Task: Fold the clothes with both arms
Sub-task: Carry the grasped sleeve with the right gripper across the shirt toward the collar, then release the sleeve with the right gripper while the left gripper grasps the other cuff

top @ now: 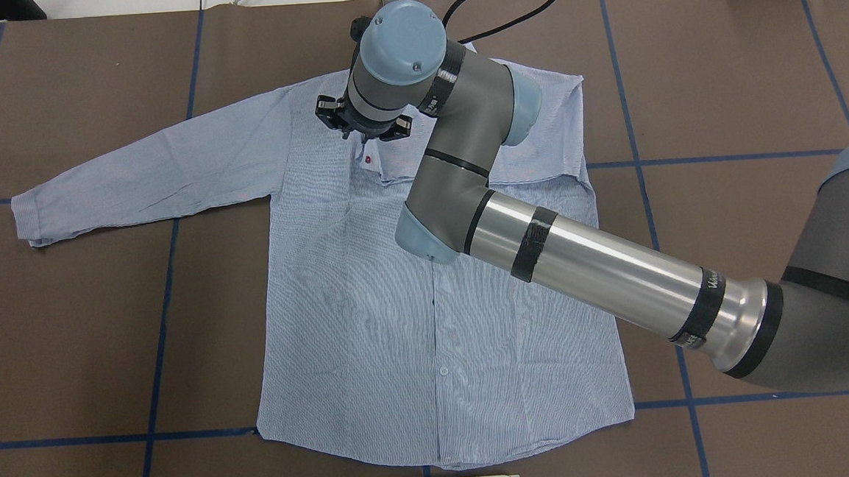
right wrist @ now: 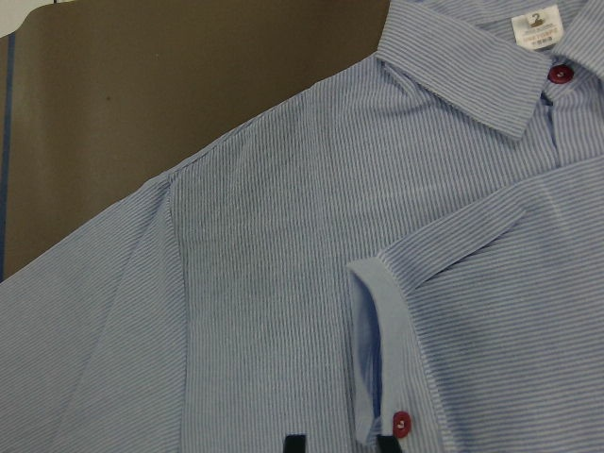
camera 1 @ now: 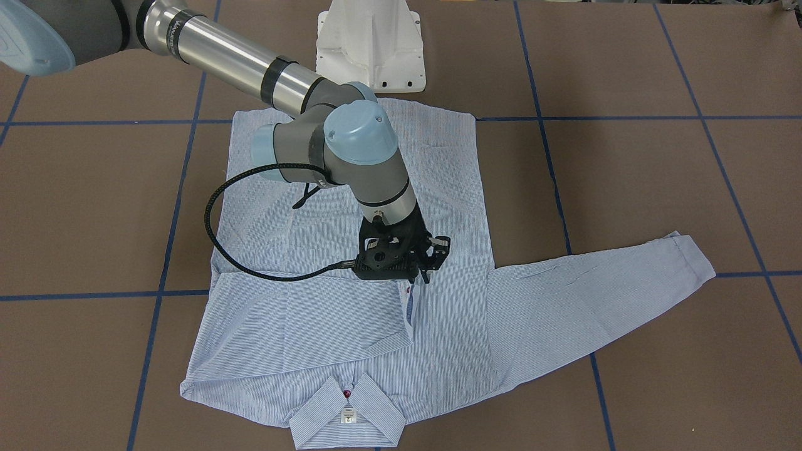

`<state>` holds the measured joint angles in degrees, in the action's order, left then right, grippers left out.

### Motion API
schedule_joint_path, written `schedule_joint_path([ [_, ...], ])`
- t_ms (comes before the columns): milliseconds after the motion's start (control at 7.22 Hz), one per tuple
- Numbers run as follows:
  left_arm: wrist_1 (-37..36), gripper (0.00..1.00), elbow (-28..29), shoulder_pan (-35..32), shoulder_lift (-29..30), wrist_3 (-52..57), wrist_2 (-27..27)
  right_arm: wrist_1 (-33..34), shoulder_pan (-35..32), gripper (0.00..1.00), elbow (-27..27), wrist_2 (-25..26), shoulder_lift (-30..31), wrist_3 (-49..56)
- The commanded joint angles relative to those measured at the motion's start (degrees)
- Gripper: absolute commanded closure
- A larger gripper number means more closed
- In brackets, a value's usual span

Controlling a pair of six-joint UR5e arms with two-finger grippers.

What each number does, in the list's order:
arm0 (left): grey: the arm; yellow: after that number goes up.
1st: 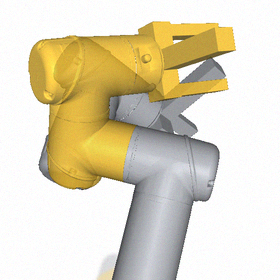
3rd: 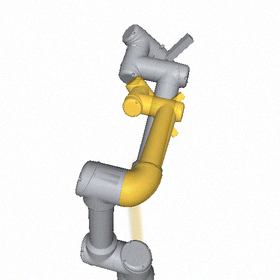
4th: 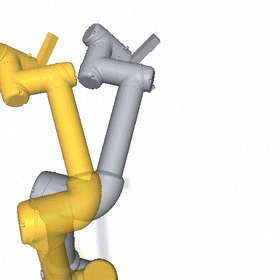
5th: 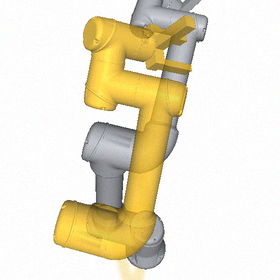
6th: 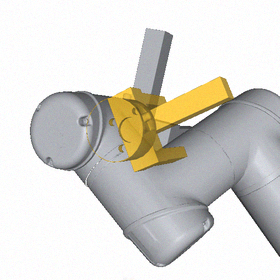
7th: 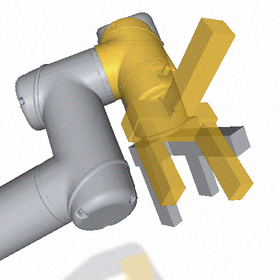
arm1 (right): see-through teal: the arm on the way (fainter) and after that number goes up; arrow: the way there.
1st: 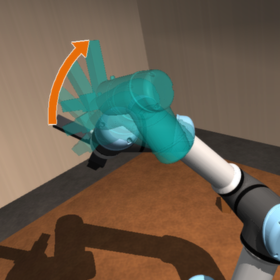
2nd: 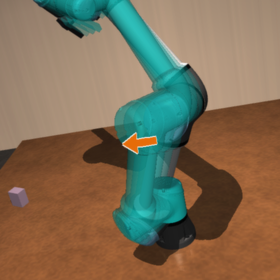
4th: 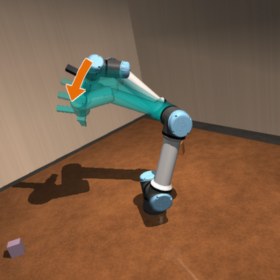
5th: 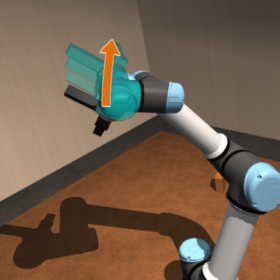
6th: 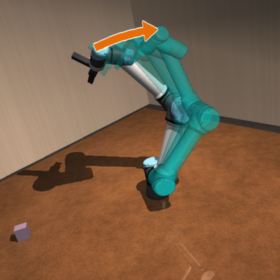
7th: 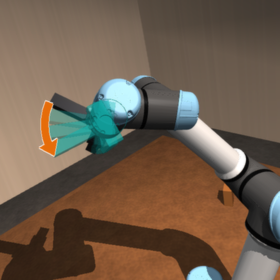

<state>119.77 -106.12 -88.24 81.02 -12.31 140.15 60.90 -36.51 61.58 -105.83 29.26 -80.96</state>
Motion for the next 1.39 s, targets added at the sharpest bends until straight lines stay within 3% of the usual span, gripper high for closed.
schedule_joint_path([
  [0, 0.2, 0.0, 3.88, 1.57, 3.6, -0.08, 0.47, 0.18, 0.38, 0.02, 0.56, 1.32, -1.13, -7.48],
  [277, 0.37, 0.0, 7.49, 7.62, 8.95, -8.01, -0.05, 0.53, -0.31, 0.02, 4.23, 1.33, 1.57, -10.0],
  [554, 0.72, 0.01, 14.57, 13.16, 13.61, -14.03, -3.9, 0.01, -2.6, 0.01, 13.01, 1.15, 11.82, -10.62],
  [970, 10.71, 0.13, 30.49, 18.6, 19.07, -23.58, -4.19, 0.36, -4.71, 0.01, 15.06, 1.15, 15.11, -10.44],
  [1247, 14.87, 0.25, 32.82, 22.31, 18.83, -30.98, -4.19, 0.45, -5.94, 0.01, 15.07, 0.8, 15.91, -10.44],
])
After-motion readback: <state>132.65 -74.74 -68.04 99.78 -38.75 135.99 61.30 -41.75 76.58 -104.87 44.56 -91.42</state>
